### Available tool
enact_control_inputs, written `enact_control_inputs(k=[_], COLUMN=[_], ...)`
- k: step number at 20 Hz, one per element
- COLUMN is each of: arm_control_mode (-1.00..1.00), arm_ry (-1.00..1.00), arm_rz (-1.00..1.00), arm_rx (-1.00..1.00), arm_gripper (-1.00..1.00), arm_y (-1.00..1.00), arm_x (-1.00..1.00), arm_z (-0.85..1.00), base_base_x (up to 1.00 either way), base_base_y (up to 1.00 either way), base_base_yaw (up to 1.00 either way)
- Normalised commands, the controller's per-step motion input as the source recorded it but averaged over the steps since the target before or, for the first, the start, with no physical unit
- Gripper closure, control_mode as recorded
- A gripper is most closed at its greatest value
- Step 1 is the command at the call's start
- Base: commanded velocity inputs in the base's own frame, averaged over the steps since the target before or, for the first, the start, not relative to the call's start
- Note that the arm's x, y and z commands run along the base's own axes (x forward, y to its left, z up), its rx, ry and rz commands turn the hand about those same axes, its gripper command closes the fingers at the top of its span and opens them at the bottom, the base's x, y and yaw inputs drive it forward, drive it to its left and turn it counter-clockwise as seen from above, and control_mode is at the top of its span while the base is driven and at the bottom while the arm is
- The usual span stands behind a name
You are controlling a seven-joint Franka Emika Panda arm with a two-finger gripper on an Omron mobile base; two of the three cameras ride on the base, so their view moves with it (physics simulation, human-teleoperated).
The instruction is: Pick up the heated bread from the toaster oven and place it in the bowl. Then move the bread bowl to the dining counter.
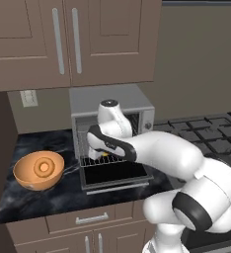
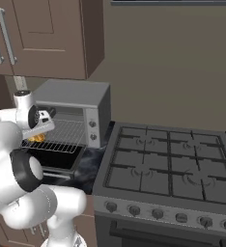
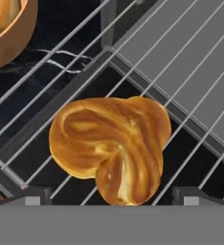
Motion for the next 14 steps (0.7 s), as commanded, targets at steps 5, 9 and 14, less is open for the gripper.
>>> enact_control_inputs(k=[5, 9, 14], arm_control_mode=[-1.0, -1.0, -1.0], arm_ry=[0.0, 0.0, 0.0], arm_rz=[0.0, 0.0, 0.01], arm_rx=[0.07, 0.02, 0.01], arm_gripper=[-1.0, -1.0, 1.0], arm_y=[0.01, 0.01, 0.13], arm_x=[0.25, 0.29, 0.07], arm_z=[-0.14, -0.01, -0.12], base_base_x=[0.0, 0.0, 0.0], base_base_y=[0.0, 0.0, 0.0], base_base_yaw=[0.0, 0.0, 0.0])
